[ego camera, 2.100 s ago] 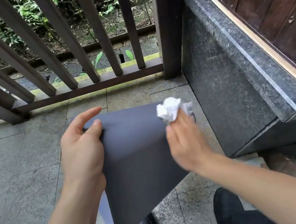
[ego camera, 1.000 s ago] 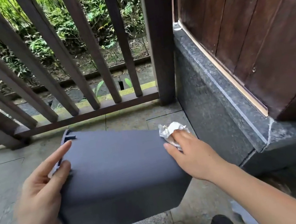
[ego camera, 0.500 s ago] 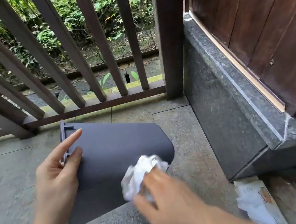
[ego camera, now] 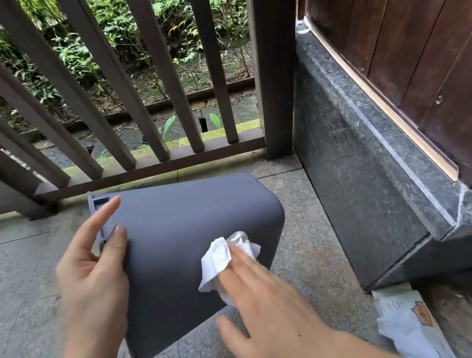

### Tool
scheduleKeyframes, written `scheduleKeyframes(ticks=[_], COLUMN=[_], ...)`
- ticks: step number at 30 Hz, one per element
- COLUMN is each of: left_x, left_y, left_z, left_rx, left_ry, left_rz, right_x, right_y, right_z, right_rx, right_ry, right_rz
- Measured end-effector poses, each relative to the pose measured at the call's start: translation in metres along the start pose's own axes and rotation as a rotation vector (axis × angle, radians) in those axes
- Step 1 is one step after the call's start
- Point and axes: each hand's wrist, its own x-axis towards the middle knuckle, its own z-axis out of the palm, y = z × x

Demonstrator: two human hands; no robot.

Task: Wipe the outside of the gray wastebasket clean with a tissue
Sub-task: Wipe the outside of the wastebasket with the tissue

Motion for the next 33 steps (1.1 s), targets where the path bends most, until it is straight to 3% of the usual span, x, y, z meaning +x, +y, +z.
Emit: scheduleKeyframes(ticks=[5,8,13,17,24,33], left_x=[-0.012,-0.008,-0.013,-0.018,-0.032,-0.031], left_y=[0.013,0.019,0.017,0.0,-0.026,-0.03], left_z=[0.027,0.033,0.053,0.077,0.101,0.101], left_rx=[-0.106,-0.18,-0.257,-0.097,0.455,0.745], left_ry=[0.032,0.103,0.045,-0.007,-0.401,-0.828], left_rz=[-0.096,-0.237,-0.431,-0.386,-0.117,0.03], right_x=[0.011,0.027,0.042,0.048,0.044,0.036], right_y=[0.026,0.05,0.096,0.11,0.111,0.115], right_z=[0.006,0.0,-0.021,-0.039,-0.069,-0.072], right_rx=[-0.203,-0.173,0.189,0.275,0.333,0.2], right_ry=[0.003,0.084,0.196,0.301,0.226,0.017], right_rz=[-0.019,-0.033,0.266,0.532,0.558,0.606])
